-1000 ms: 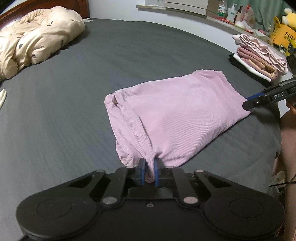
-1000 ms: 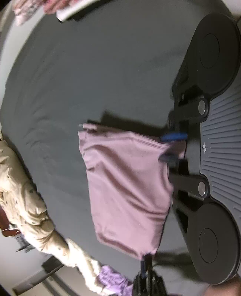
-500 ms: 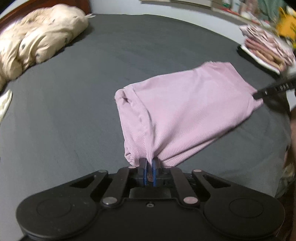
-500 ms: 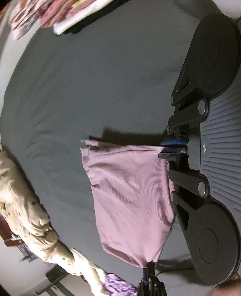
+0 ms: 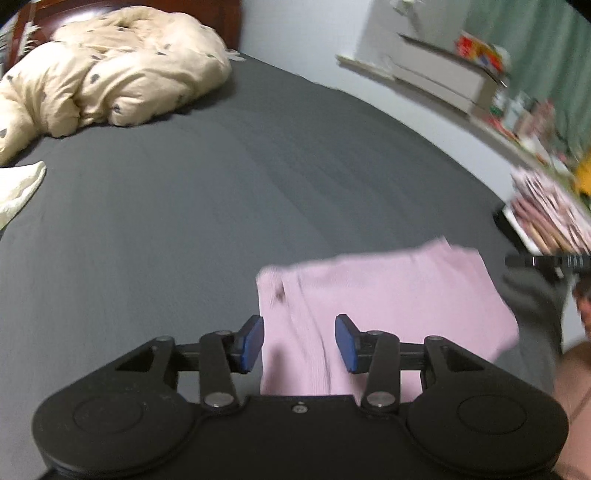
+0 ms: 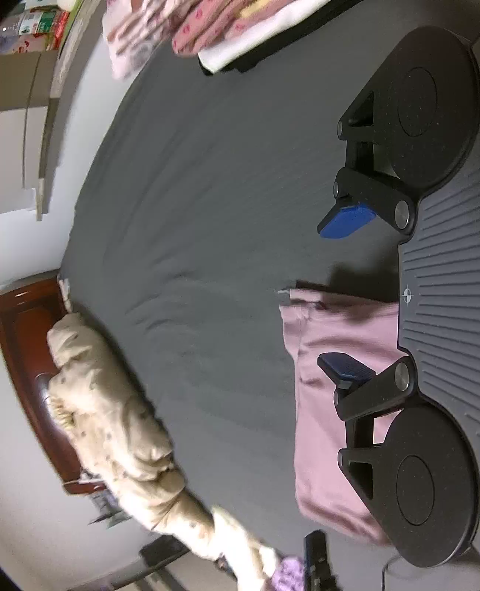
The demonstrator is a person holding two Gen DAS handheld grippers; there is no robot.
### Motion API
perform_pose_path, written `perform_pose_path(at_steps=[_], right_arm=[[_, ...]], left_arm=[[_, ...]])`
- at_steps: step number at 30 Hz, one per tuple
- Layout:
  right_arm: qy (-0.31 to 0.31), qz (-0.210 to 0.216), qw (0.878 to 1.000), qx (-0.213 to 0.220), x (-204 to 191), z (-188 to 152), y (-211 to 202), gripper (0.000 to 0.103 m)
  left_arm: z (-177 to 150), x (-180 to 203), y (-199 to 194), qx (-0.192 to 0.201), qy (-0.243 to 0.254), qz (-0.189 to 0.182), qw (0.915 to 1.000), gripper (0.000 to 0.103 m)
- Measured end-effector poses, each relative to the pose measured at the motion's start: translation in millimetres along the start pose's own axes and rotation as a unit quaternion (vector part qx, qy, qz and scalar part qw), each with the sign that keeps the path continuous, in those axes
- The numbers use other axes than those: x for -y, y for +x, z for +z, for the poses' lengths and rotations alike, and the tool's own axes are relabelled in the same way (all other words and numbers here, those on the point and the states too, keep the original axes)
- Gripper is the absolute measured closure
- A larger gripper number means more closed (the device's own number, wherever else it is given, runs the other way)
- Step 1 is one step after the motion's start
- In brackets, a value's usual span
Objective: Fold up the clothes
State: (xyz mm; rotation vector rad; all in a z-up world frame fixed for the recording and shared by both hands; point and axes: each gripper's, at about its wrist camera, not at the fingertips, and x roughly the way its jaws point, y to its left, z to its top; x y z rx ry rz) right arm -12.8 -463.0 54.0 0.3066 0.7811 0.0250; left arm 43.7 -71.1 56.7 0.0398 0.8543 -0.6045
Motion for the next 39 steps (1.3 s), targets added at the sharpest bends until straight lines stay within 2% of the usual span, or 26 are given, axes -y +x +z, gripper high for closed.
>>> perform_pose_path(at_steps=[2,3,5,7,8,10,13,16,19,23,26,28,32,34,35,36,37,38,39], right_arm=[[0.018,0.006,1.0,-0.001,2.1,-0.8,8.6,0.038],[0.027,0.009,1.0,-0.001,3.2,-1.3,12.9,0.047],[0.026,0.009,1.0,0.002,2.4,-2.1,18.5,0.054],[0.025,0.016,1.0,-0.007,5.3,-4.9,23.0,0.07],[0.024,0.02,0.999,-0.011,6.7,-6.3,25.3,0.075],[0.032,0.041,0.999,-0.014,10.1,-8.8,29.2,0.093],[0.037,0.033,0.999,-0.001,10.5,-9.5,33.2,0.099],[0.048,0.027,0.998,0.026,11.5,-4.1,31.8,0.099],[0.039,0.022,0.999,0.024,10.4,-3.3,33.7,0.099],[0.045,0.015,0.999,0.014,15.5,-8.6,42.6,0.099],[0.043,0.012,0.999,0.016,19.2,-10.6,44.0,0.098],[0.044,0.015,0.999,0.018,20.4,-11.6,43.2,0.098],[0.056,0.028,0.998,0.029,22.8,-12.2,36.2,0.098],[0.061,0.036,0.997,0.036,23.8,-11.8,30.4,0.096],[0.056,0.037,0.997,0.037,22.4,-12.0,27.8,0.092],[0.05,0.038,0.997,0.037,20.8,-12.3,25.3,0.081],[0.045,0.039,0.998,0.038,19.3,-12.6,22.7,0.063],[0.04,0.041,0.998,0.039,18.0,-13.8,20.2,0.053],[0.038,0.042,0.997,0.042,16.6,-15.1,17.2,0.038]], left_arm=[[7.9,0.9,14.2,0.002,-0.015,0.008,0.9999,0.062],[10.8,1.6,21.0,0.001,-0.02,0.01,0.9998,0.062],[14.6,3.8,33.5,-0.005,-0.025,0.015,0.9996,0.065],[15.0,5.1,42.0,-0.012,-0.025,0.022,0.9994,0.072],[14.5,5.4,46.2,-0.016,-0.025,0.025,0.9992,0.075],[12.8,4.5,52.7,-0.023,-0.03,0.028,0.9989,0.085],[8.7,-0.3,55.9,-0.016,-0.048,0.022,0.9985,0.094],[7.9,-1.2,54.5,-0.001,-0.05,0.035,0.9982,0.096],[12.0,-0.6,51.0,0.015,-0.051,0.048,0.9974,0.096],[14.2,-3.2,59.6,-0.01,-0.06,0.056,0.9966,0.095],[11.6,-4.8,61.5,-0.013,-0.059,0.063,0.9962,0.089],[10.3,-7.4,60.0,-0.011,-0.065,0.066,0.9957,0.079],[7.0,-11.5,50.5,0.001,-0.079,0.06,0.995,0.076],[6.0,-13.0,43.2,0.013,-0.084,0.055,0.9948,0.07],[5.4,-14.0,40.0,0.017,-0.087,0.056,0.9945,0.068],[4.2,-14.9,36.5,0.02,-0.09,0.056,0.9941,0.063],[3.0,-15.9,33.0,0.022,-0.094,0.057,0.9937,0.059],[0.9,-17.0,28.9,0.025,-0.098,0.056,0.9933,0.058],[-2.1,-18.3,24.2,0.027,-0.102,0.054,0.993,0.056]])
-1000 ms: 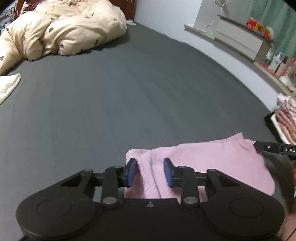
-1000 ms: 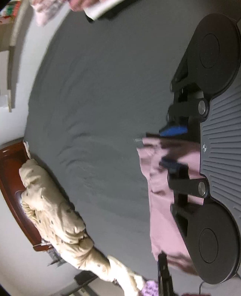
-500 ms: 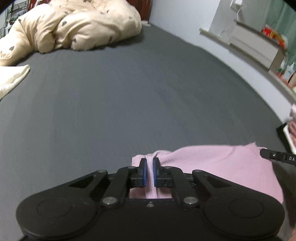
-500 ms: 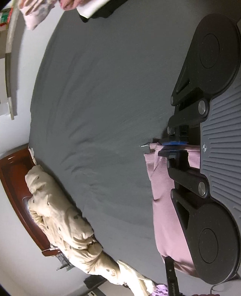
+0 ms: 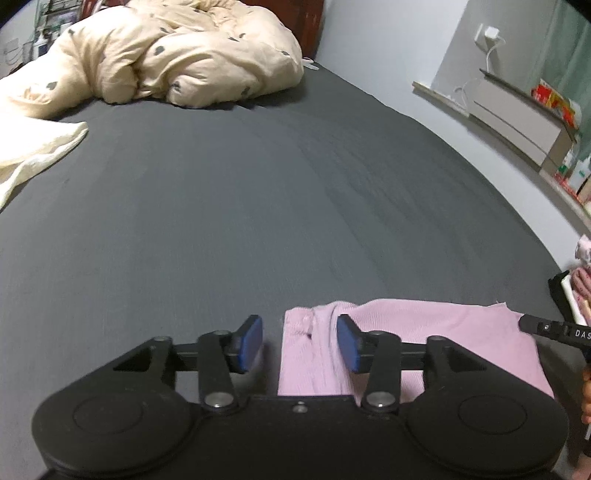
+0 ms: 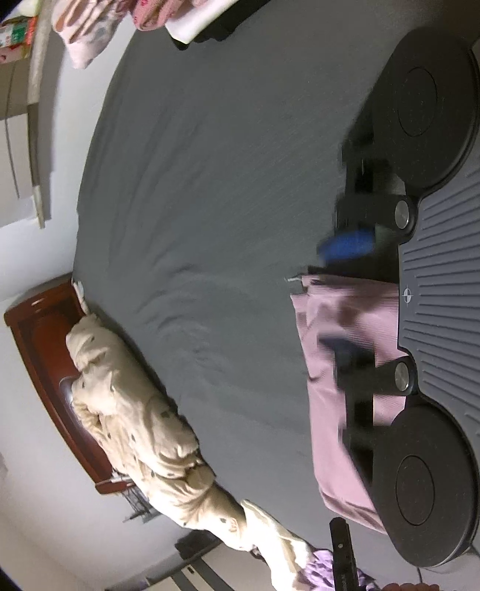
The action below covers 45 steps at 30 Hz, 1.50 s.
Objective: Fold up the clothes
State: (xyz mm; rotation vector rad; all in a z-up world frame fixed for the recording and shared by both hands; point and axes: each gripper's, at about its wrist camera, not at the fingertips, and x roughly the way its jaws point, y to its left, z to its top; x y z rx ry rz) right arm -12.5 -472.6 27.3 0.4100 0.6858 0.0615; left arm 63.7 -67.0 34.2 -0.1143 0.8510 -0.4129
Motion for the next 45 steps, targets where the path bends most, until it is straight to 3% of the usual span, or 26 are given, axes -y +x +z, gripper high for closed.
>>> perform_pose_path(at_steps=[6,10,20,23,25,27,31,34,38,41,45], right_arm=[[-0.025,-0.016,0.999,0.013,-10.7,-1.5,0.6,0.035],[-0.023,-0.033,0.999,0.0,-13.4,-3.1,10.3,0.035],[-0.027,-0.033,0.999,0.023,-18.9,-2.8,5.0,0.035],[-0.033,-0.018,0.999,0.029,-23.7,-2.4,1.3,0.035],[-0.04,-0.015,0.999,0.031,-28.1,-4.2,0.7,0.035],[-0.046,-0.014,0.998,0.028,-31.4,-6.0,1.6,0.035],[-0.041,-0.013,0.999,0.02,-34.7,-10.4,0.4,0.035],[-0.026,-0.007,0.999,0.019,-35.5,-12.6,-7.6,0.035],[0.001,0.025,0.999,0.019,-36.6,-11.7,-17.9,0.035],[0.015,0.044,0.999,0.017,-40.1,-10.2,-21.5,0.035],[0.011,0.054,0.998,0.014,-47.6,-10.4,-25.2,0.035]], left_arm=[[-16.6,-11.3,-11.1,-0.007,0.003,-0.006,1.0,0.053],[-24.3,-11.1,-0.9,-0.019,0.013,0.015,0.9996,0.045],[-24.2,1.8,-8.2,-0.013,0.043,0.065,0.9969,0.043],[-27.5,3.8,-33.8,0.011,-0.007,0.013,0.9998,0.039],[-32.8,3.9,-47.1,0.026,-0.048,-0.025,0.9982,0.029],[-40.0,6.6,-53.7,0.03,-0.071,-0.04,0.9962,0.029],[-54.5,15.2,-47.3,0.029,-0.054,0.008,0.9981,0.028],[-63.7,11.4,-39.0,0.013,-0.079,0.031,0.9963,0.028],[-77.0,2.9,-40.2,0.012,-0.12,0.014,0.9926,0.027],[-81.2,2.7,-41.9,0.011,-0.121,0.004,0.9926,0.027],[-87.4,-6.2,-40.4,0.013,-0.182,-0.055,0.9817,0.027]])
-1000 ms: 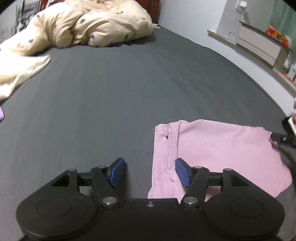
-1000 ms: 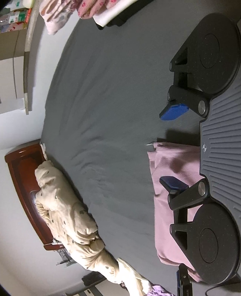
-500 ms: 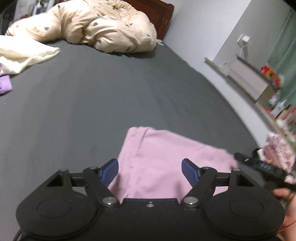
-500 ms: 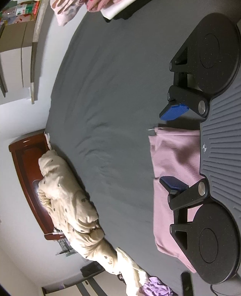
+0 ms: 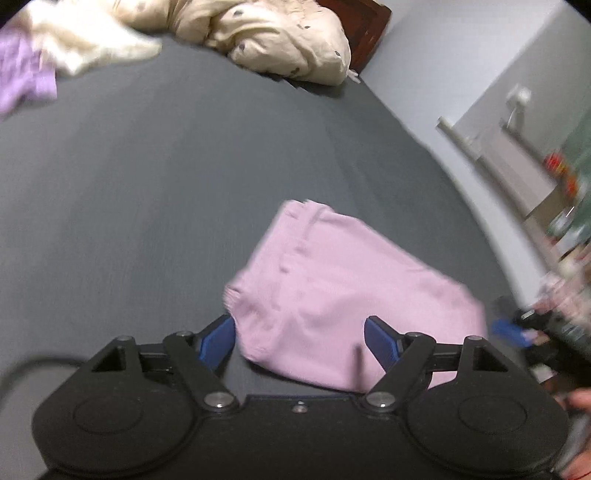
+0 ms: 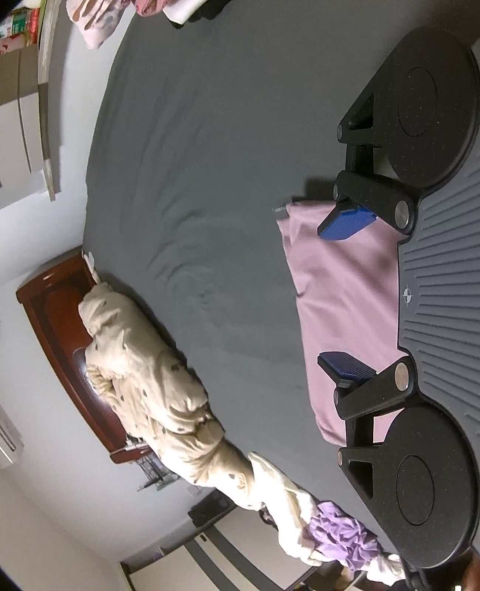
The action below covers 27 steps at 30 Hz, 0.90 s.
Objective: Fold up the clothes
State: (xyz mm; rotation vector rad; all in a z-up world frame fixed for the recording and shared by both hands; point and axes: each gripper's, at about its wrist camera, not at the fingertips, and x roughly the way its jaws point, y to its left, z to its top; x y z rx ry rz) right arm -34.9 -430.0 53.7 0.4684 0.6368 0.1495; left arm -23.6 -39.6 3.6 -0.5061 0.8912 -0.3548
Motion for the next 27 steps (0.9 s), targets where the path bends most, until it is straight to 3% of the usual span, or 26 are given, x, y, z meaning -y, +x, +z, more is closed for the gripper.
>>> perform_pose_path(at_steps=[3,5,11,17,27], right_arm=[[0.001,0.007,1.0,-0.005,-2.7,-4.5,-3.0,0.035],[0.001,0.007,1.0,-0.008,-3.7,-7.6,-5.0,0.035],[0.0,0.01,1.0,-0.006,-5.7,-8.2,-6.4,0.035],[-0.005,0.008,1.0,-0.011,-7.4,-10.5,-5.2,0.035],[-0.03,0.011,0.999,-0.004,-28.1,-17.7,-2.5,0.035]], left_arm=[[-4.5,-5.8,-0.7,0.015,-0.054,-0.008,0.9984,0.027],[-8.5,-11.2,-5.3,0.02,-0.118,-0.011,0.9928,0.027],[-23.5,-29.6,-11.2,0.015,-0.284,-0.043,0.9579,0.027],[-24.9,-32.6,-2.6,0.061,-0.321,-0.046,0.9441,0.027],[-26.3,-14.4,2.2,0.111,-0.263,-0.025,0.958,0.022]])
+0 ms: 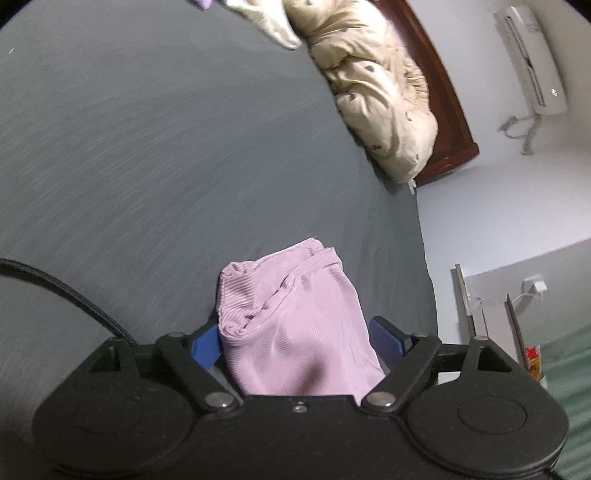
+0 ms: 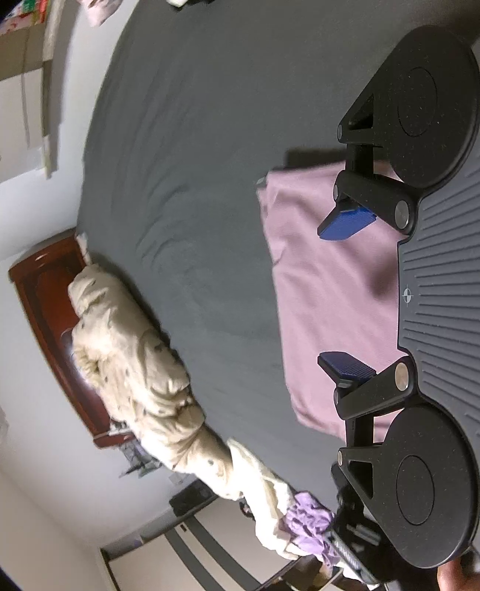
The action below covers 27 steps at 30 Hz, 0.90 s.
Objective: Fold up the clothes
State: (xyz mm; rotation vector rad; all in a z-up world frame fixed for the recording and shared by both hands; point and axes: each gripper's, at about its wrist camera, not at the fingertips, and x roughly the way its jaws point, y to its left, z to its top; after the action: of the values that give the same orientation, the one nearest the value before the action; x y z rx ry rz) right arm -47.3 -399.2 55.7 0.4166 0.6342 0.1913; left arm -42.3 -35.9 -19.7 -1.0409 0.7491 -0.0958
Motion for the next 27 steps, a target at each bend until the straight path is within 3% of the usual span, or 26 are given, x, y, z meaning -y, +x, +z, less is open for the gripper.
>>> perform_pose_path(at_steps=[3,6,7,10,11,15,19,22,27], right_arm=[[-0.004,0.018,1.0,0.019,-19.0,2.3,2.0,0.036],[-0.03,0.017,0.999,0.011,-40.3,9.2,17.2,0.04],[-0.036,0.012,0.999,0.001,-44.8,11.3,26.8,0.056],[-0.055,-0.009,0.998,-0.034,-52.3,15.0,59.2,0.084],[-0.061,-0.02,0.997,-0.044,-53.0,14.3,69.5,0.087],[-0.069,-0.059,0.994,-0.066,-52.8,4.6,94.4,0.089],[-0.087,-0.071,0.991,-0.077,-52.3,-10.7,108.1,0.097],[-0.093,-0.077,0.99,-0.075,-53.0,-13.5,109.1,0.097],[-0.095,-0.074,0.991,-0.063,-55.6,-10.1,91.7,0.096]], left_arm=[[-2.7,1.6,-0.7,0.003,0.01,0.0,0.9999,0.026],[-2.3,-3.9,-1.0,-0.008,-0.007,-0.004,0.9999,0.051],[-1.9,-6.4,-0.5,-0.013,-0.014,-0.006,0.9998,0.054],[-0.8,-9.0,-0.4,-0.018,-0.023,-0.007,0.9995,0.057],[-0.4,-9.2,-0.1,-0.02,-0.024,-0.007,0.9995,0.057],[0.5,-9.0,0.9,-0.021,-0.024,-0.004,0.9995,0.057],[0.5,-9.3,1.5,-0.016,-0.015,0.007,0.9997,0.071],[0.0,-11.6,2.3,-0.017,-0.01,0.012,0.9997,0.08],[0.0,-11.3,2.7,-0.023,-0.008,0.009,0.9997,0.081]])
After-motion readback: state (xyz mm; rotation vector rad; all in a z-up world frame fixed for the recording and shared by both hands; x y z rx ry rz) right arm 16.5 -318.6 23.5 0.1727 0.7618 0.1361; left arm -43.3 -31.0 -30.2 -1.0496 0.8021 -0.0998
